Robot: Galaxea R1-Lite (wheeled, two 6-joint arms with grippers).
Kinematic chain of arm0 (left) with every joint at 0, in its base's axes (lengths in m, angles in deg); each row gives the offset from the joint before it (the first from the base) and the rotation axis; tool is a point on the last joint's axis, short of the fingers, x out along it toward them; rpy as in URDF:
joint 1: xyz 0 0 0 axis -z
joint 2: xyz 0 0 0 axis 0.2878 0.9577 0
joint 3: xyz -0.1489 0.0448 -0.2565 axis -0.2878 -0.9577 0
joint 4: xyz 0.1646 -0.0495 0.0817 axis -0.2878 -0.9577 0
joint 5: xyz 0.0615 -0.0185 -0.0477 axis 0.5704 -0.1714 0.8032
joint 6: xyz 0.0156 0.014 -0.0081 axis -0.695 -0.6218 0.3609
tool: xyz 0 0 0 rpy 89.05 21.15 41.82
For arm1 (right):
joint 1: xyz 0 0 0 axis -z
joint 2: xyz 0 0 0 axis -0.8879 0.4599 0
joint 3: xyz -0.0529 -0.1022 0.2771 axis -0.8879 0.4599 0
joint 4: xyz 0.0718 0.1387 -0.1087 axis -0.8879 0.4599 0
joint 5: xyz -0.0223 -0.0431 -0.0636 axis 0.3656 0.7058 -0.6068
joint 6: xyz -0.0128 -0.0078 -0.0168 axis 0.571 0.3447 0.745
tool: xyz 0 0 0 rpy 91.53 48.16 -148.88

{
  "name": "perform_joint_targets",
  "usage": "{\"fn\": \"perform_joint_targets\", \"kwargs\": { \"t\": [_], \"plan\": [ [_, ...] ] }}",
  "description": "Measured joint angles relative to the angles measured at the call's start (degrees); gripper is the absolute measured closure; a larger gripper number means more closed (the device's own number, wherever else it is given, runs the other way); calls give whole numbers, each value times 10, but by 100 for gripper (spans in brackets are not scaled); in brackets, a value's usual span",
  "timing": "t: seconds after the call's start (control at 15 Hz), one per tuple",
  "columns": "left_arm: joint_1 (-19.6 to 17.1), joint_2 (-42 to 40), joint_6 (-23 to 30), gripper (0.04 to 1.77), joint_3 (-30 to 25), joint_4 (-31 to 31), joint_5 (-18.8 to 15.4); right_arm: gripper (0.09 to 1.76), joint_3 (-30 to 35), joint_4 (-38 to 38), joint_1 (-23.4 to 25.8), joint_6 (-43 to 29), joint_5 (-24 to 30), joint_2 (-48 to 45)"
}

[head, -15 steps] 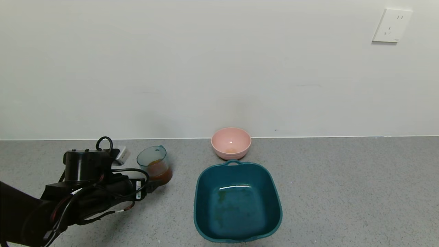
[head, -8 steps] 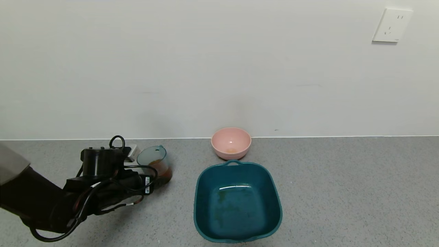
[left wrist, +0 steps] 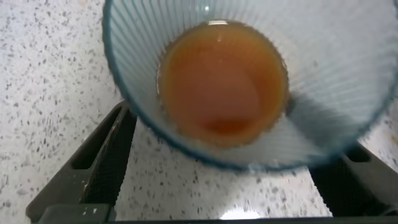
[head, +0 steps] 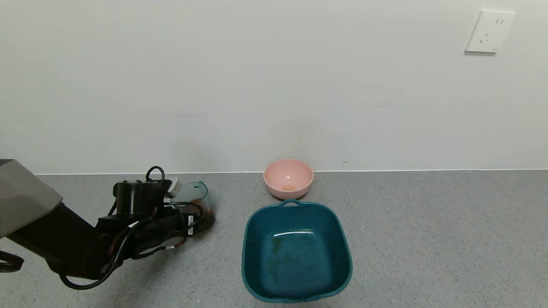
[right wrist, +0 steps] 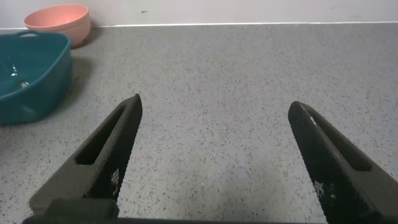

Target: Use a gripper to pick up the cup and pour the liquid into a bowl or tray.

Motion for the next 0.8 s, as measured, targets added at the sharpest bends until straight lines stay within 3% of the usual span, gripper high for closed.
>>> {"fn": "perform_joint_targets", "kwargs": {
  "t": [0.4,0.8],
  "plan": [
    [0,27,1,9,9,47,4,14,0,0,0,0,0,0],
    [0,31,1,9,10,50,8,14,0,0,0,0,0,0]
  ]
}}
